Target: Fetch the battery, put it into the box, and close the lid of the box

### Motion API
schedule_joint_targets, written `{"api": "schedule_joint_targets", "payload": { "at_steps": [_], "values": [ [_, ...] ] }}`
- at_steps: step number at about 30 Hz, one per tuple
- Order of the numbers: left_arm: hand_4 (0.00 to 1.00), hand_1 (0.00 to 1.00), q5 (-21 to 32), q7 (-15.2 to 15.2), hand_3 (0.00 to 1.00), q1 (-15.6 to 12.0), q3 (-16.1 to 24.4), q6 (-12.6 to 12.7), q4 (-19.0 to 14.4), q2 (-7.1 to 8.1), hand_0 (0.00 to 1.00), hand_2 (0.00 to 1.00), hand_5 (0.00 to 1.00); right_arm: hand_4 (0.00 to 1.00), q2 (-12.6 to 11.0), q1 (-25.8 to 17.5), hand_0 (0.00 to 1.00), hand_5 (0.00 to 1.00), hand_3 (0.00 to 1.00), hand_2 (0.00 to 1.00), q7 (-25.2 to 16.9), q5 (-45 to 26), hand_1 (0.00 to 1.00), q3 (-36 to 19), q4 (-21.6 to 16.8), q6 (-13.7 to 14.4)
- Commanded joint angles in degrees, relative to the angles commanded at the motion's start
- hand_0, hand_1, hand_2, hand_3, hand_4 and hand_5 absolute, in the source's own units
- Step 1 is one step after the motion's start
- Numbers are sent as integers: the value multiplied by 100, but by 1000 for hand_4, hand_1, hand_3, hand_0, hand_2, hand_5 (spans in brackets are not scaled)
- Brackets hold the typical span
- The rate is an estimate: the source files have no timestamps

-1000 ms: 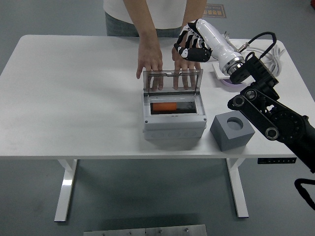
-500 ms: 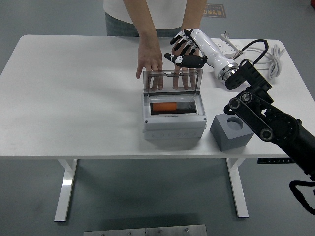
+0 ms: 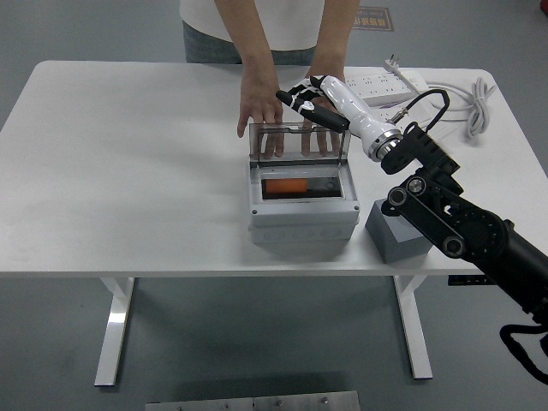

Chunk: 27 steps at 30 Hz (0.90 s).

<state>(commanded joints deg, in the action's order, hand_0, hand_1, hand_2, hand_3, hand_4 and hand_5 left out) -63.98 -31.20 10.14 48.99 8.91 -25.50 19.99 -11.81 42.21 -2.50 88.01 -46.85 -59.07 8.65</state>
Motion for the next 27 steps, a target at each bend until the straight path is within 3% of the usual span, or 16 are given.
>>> {"api": "schedule_joint_targets", "payload": {
  "at_steps": [12,27],
  "values": [
    [500,698,31,20,541,5,-20,-1,3,3,632,573,2,998,-59,-25,817,998,684,668,31,-79,692,284,5,-27],
    [500,698,80,53,541,-24,-45,36,6,35,632,573,2,998,-321,-36,791,998,684,657,115,-155,661,539,-214,-29]
  ]
}}
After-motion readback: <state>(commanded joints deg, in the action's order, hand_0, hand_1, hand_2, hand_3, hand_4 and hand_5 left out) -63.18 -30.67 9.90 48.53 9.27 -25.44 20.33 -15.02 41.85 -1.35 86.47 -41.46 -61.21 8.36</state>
